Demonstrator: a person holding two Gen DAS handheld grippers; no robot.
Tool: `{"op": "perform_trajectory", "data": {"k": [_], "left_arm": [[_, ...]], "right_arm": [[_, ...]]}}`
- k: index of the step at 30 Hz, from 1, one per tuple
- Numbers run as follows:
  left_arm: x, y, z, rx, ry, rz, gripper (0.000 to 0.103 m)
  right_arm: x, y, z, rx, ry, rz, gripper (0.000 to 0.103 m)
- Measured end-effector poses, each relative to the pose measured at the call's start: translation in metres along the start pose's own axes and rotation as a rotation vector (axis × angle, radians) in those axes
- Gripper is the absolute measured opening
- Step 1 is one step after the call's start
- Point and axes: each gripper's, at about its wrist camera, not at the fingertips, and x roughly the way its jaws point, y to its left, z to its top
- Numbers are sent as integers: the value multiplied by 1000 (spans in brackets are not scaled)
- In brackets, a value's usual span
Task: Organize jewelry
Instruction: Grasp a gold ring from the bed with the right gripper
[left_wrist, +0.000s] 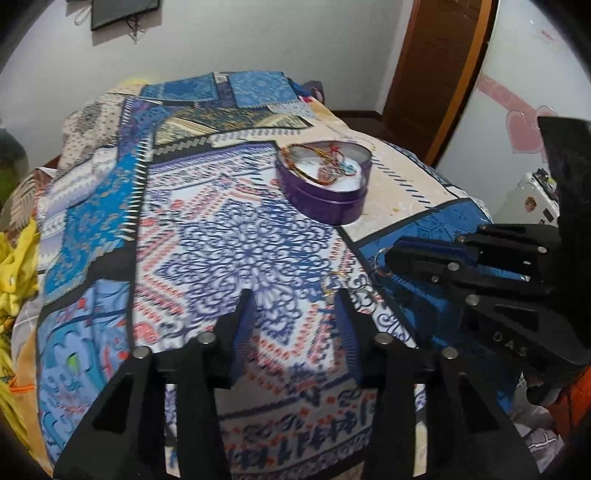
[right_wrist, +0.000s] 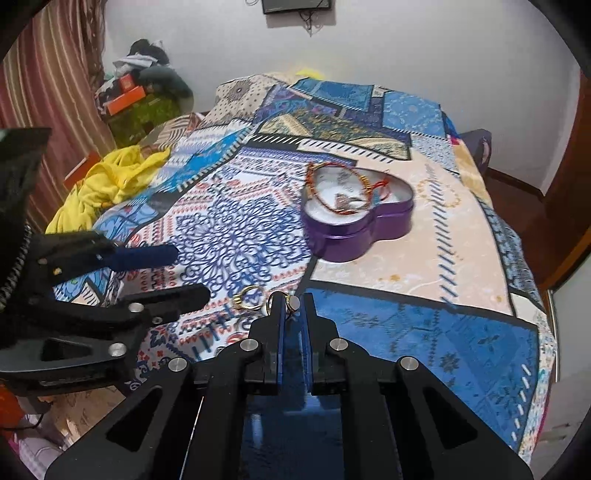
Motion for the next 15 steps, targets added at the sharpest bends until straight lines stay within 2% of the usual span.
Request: {"op": "perform_trajectory", "data": {"k": [9, 10, 15], "left_arm": [[25, -12, 5, 19, 72, -51, 19], [26, -13, 6, 17, 75, -52, 16], [26, -10, 6, 4, 67, -60, 9]], "right_arm": [[-5, -16, -4, 31, -11, -18, 7], [-5, -17, -4, 34, -12, -17, 7], [-6, -19, -3, 38, -23, -12, 7]]}}
